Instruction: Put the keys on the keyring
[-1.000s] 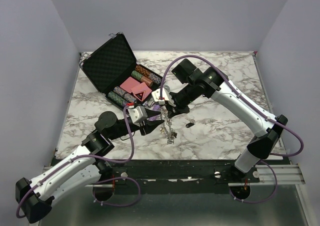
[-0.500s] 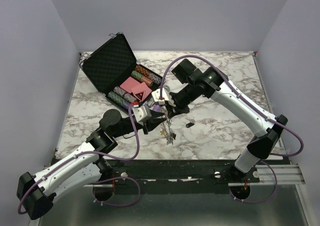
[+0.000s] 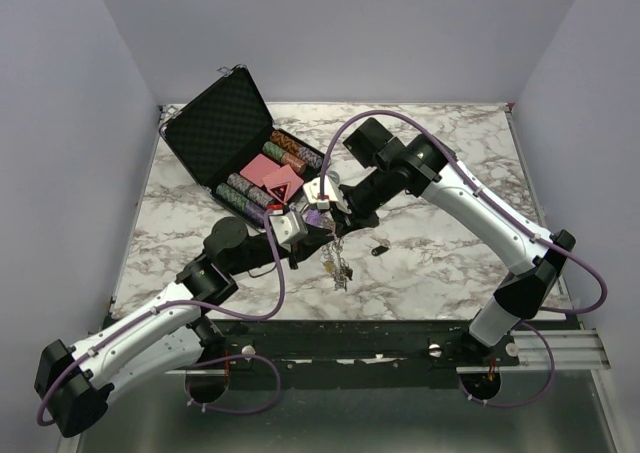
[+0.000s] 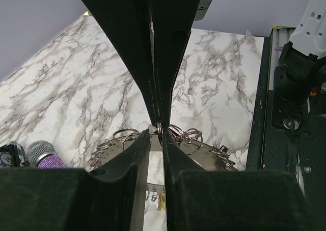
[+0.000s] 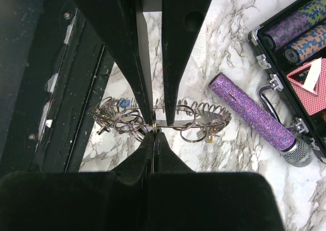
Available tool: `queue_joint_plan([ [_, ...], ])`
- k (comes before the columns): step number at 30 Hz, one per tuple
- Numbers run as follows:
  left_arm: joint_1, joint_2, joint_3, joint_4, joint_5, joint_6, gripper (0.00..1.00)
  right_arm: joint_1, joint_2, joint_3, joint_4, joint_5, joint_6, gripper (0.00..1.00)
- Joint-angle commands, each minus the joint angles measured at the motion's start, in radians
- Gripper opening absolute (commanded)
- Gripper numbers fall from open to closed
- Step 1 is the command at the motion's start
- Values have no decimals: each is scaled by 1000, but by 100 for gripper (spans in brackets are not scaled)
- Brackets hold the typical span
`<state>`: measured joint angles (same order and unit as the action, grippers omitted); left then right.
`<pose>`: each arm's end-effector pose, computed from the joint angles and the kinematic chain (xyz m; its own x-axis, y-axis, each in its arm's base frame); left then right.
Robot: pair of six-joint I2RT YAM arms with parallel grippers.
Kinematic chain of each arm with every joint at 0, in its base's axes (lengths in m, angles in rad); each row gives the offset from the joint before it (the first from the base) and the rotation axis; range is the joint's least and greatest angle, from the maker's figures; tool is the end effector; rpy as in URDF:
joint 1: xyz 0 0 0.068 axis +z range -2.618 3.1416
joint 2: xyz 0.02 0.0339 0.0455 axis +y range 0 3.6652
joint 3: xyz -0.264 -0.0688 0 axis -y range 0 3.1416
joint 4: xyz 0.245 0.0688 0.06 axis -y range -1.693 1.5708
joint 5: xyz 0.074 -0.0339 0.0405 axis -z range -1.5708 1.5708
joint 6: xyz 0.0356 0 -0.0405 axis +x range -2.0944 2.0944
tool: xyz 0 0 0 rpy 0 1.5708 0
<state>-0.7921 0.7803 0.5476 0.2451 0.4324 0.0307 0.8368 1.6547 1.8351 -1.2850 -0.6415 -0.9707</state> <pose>0.1235 -0.1464 0.3024 0.0376 0.0016 -0.9993 0.9399 0.3396 0.0359 0.1975 0.2507 0.3880 0.3017 -0.6527 -0.6950 -0.9315 -0.3571 -0.0691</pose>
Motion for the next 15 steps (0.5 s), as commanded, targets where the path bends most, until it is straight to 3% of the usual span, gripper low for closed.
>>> queue_joint_plan([
  [1,2,10,25,2,32,14,20,7,-33,6,-4,-32,7,0],
  [15,2,1,20,42,28,-15,20,7,-36,-4,-5,-32,7,0],
])
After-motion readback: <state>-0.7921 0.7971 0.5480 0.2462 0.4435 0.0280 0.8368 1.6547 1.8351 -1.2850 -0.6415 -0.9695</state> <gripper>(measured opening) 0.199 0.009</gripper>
